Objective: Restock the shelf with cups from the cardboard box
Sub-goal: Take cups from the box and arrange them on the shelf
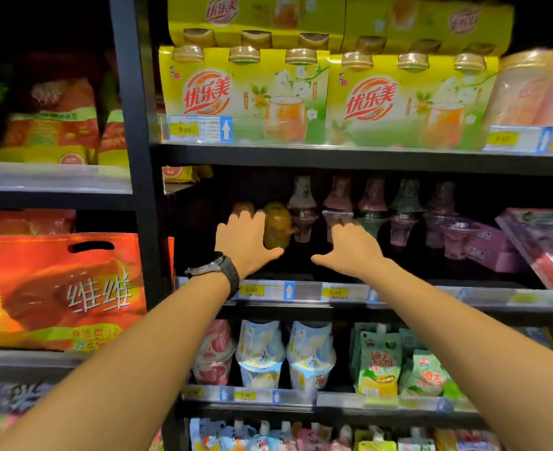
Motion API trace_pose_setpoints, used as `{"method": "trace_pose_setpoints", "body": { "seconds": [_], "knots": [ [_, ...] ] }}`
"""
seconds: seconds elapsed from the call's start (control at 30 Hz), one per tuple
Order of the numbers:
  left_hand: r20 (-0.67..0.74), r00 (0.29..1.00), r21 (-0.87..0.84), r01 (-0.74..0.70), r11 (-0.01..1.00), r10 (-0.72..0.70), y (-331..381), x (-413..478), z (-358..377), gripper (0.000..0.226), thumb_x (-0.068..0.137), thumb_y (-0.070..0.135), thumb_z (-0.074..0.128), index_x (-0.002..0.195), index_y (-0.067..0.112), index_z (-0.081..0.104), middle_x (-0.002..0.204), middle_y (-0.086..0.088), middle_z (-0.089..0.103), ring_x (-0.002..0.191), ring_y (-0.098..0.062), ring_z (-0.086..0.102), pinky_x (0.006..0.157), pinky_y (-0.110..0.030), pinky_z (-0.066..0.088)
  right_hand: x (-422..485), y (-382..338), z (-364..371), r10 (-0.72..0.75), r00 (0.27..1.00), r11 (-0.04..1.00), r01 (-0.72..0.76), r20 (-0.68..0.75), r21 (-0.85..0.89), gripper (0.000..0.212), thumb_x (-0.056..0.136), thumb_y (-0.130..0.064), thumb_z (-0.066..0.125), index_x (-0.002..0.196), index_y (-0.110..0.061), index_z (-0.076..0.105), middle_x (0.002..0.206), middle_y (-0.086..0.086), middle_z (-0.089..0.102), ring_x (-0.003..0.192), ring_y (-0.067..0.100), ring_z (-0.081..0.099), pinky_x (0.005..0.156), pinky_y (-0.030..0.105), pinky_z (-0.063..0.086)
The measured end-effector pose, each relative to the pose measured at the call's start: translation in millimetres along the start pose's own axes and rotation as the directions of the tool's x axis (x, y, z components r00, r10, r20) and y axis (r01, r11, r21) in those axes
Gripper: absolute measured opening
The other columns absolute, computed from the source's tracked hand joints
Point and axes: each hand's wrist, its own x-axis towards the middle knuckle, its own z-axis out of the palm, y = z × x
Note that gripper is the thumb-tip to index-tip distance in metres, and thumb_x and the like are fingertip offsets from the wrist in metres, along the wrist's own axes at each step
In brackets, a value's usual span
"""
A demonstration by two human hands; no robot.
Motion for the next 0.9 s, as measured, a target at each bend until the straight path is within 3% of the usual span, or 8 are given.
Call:
{"method": "trace_pose_setpoints", "body": {
  "seconds": [0.07, 0.17, 0.33, 0.47, 0.57, 0.67, 0.83, 0.9],
  "knots": [
    [-0.041, 0.997, 0.051, -0.059, 0.997, 0.061, 7.9, -16.8, -4.3, 0.075, 0.082, 0.066, 0.059, 0.138, 0.019, 0.04, 0.13, -0.007, 0.049, 0.115, -0.029, 0.05, 0.086, -0.042, 0.046, -15.3, 6.8, -2.6, -0.065, 0.996, 0.997, 0.062, -0.061, -0.051, 0.072, 0.08, -0.059, 0.063, 0.127, -0.007, 0.047, 0.127, 0.012, 0.05, 0.12, 0.031, 0.046, 0.091, 0.04, 0.048],
    [-0.1, 0.987, 0.142, -0.109, 0.984, 0.124, 19.5, -46.4, -13.8, 0.071, 0.085, 0.063, 0.057, 0.139, 0.021, 0.039, 0.127, -0.005, 0.048, 0.109, -0.027, 0.05, 0.076, -0.037, 0.043, -39.8, 16.7, -4.7, -0.153, 0.973, 0.988, 0.144, -0.175, -0.06, 0.081, 0.08, -0.058, 0.063, 0.139, -0.008, 0.038, 0.135, 0.011, 0.043, 0.124, 0.029, 0.042, 0.092, 0.039, 0.048],
    [-0.208, 0.967, 0.13, -0.119, 0.984, 0.144, 34.9, -116.4, -16.8, 0.069, 0.084, 0.058, 0.062, 0.138, 0.017, 0.045, 0.122, -0.007, 0.051, 0.1, -0.029, 0.052, 0.07, -0.038, 0.045, -100.0, 27.1, -0.2, -0.289, 0.873, 0.941, 0.334, -0.393, 0.051, 0.08, 0.079, -0.05, 0.066, 0.141, -0.007, 0.038, 0.135, 0.01, 0.044, 0.123, 0.029, 0.043, 0.096, 0.04, 0.047],
    [-0.13, 0.988, 0.121, -0.067, 0.99, 0.083, 46.6, -192.0, 7.0, 0.072, 0.082, 0.058, 0.065, 0.138, 0.016, 0.046, 0.123, -0.009, 0.053, 0.103, -0.031, 0.053, 0.074, -0.042, 0.048, -166.7, 27.4, 35.4, -0.336, 0.842, 0.875, 0.445, -0.421, 0.192, 0.077, 0.079, -0.042, 0.07, 0.141, -0.006, 0.04, 0.138, 0.01, 0.043, 0.127, 0.029, 0.041, 0.099, 0.038, 0.045],
    [0.041, 0.999, 0.111, -0.012, 0.994, 0.008, 48.8, -256.2, 35.4, 0.071, 0.081, 0.058, 0.064, 0.136, 0.016, 0.046, 0.121, -0.01, 0.052, 0.102, -0.033, 0.053, 0.072, -0.043, 0.047, -216.7, 20.9, 86.4, -0.386, 0.879, 0.841, 0.461, -0.281, 0.285, 0.074, 0.08, -0.038, 0.068, 0.14, -0.006, 0.04, 0.138, 0.009, 0.041, 0.126, 0.028, 0.04, 0.092, 0.036, 0.047],
    [0.176, 0.982, 0.09, 0.054, 0.994, -0.069, 41.9, -316.3, 67.5, 0.071, 0.084, 0.059, 0.059, 0.14, 0.017, 0.043, 0.123, -0.009, 0.05, 0.103, -0.033, 0.051, 0.078, -0.045, 0.048, -260.5, 12.7, 141.7, -0.44, 0.893, 0.83, 0.445, -0.097, 0.337, 0.076, 0.076, -0.036, 0.07, 0.138, -0.005, 0.04, 0.137, 0.012, 0.041, 0.126, 0.032, 0.04, 0.097, 0.04, 0.046],
    [0.348, 0.926, 0.066, 0.134, 0.989, -0.149, 28.5, -394.7, 130.5, 0.073, 0.083, 0.058, 0.064, 0.139, 0.017, 0.041, 0.123, -0.01, 0.047, 0.108, -0.035, 0.05, 0.082, -0.048, 0.05, -320.5, 3.3, 235.1, -0.473, 0.864, 0.855, 0.404, 0.171, 0.324, 0.079, 0.073, -0.039, 0.073, 0.138, -0.006, 0.04, 0.136, 0.014, 0.039, 0.124, 0.034, 0.042, 0.092, 0.041, 0.046],
    [0.422, 0.891, 0.065, 0.157, 0.985, -0.17, 27.3, -432.0, 167.0, 0.075, 0.081, 0.059, 0.063, 0.139, 0.018, 0.042, 0.124, -0.009, 0.047, 0.109, -0.034, 0.05, 0.081, -0.046, 0.049, -348.8, -1.0, 280.4, -0.489, 0.821, 0.861, 0.399, 0.295, 0.314, 0.082, 0.075, -0.041, 0.073, 0.14, -0.009, 0.036, 0.137, 0.011, 0.036, 0.125, 0.032, 0.04, 0.087, 0.039, 0.046]
  ]
}}
